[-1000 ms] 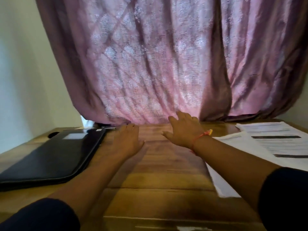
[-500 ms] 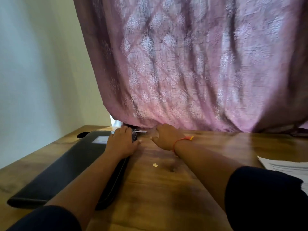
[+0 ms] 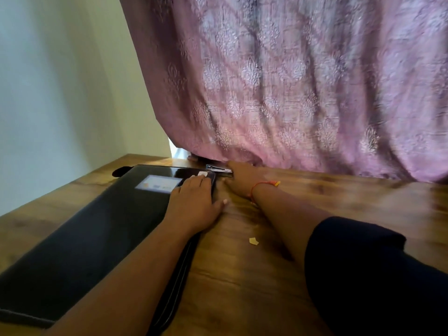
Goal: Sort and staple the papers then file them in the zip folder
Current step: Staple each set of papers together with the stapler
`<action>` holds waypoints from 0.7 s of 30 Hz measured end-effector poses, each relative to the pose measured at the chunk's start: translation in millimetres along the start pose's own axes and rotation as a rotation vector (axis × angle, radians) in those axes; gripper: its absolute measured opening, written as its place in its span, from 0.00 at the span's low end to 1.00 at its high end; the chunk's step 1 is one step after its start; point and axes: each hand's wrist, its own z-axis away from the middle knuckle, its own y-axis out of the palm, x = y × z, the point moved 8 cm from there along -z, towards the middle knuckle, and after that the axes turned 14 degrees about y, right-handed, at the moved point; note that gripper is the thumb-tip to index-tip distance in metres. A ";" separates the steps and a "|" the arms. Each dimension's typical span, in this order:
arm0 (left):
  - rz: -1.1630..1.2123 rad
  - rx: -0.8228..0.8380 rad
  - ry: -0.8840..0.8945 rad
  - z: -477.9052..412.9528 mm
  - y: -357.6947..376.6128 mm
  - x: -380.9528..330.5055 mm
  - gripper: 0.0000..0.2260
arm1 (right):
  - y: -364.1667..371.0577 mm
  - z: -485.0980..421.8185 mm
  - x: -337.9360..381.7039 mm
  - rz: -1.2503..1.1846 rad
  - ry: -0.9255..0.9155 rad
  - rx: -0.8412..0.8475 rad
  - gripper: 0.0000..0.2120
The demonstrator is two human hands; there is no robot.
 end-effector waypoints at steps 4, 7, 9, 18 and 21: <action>-0.036 0.030 0.045 -0.5 4.0 -6.5 0.30 | 5.6 -13.2 7.0 -0.012 -0.018 -0.010 0.16; -0.036 0.028 0.052 0.2 4.5 -5.6 0.29 | 0.0 -12.4 5.2 -0.047 -0.013 -0.070 0.14; -0.042 0.025 0.053 1.0 3.4 -5.4 0.29 | -0.6 -8.9 1.9 -0.066 -0.006 -0.099 0.12; -0.092 -0.003 0.160 5.1 -25.3 -37.4 0.28 | -97.5 66.4 -49.2 0.021 0.034 -0.250 0.07; -0.114 0.010 0.231 3.7 -38.4 -66.9 0.28 | -147.2 111.0 -82.8 0.064 0.049 -0.274 0.08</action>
